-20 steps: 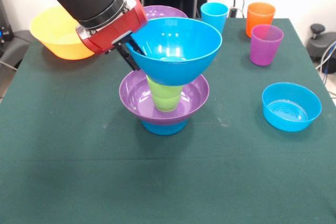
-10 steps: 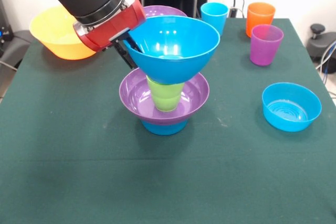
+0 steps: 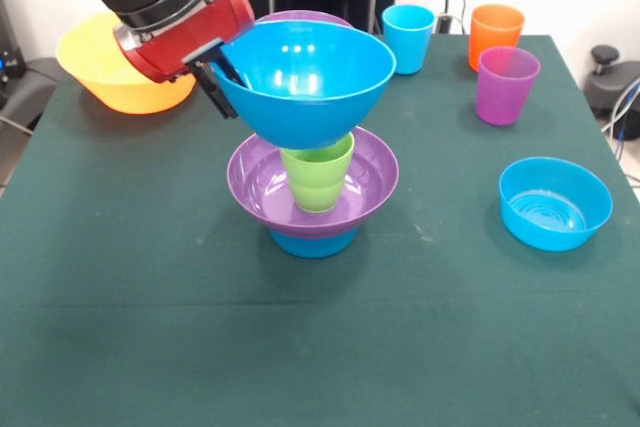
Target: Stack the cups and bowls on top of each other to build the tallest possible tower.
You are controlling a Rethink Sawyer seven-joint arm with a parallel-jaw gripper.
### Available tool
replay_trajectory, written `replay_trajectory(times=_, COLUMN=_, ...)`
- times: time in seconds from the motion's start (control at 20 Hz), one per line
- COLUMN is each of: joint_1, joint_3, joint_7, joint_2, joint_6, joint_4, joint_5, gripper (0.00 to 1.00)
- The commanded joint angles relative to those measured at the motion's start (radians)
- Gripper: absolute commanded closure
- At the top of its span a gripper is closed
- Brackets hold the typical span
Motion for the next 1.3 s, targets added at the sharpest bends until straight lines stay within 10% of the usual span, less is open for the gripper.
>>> replay_trajectory(times=0.05, joint_1=0.003, joint_3=-0.065, joint_7=-0.351, joint_2=0.017, joint_6=0.06, joint_4=0.05, joint_5=-0.079, gripper=1.0)
replay_trajectory(times=1.3, joint_1=0.019, joint_3=-0.042, joint_7=-0.238, joint_2=0.065, joint_6=-0.08, joint_4=0.089, joint_5=-0.063, gripper=1.0)
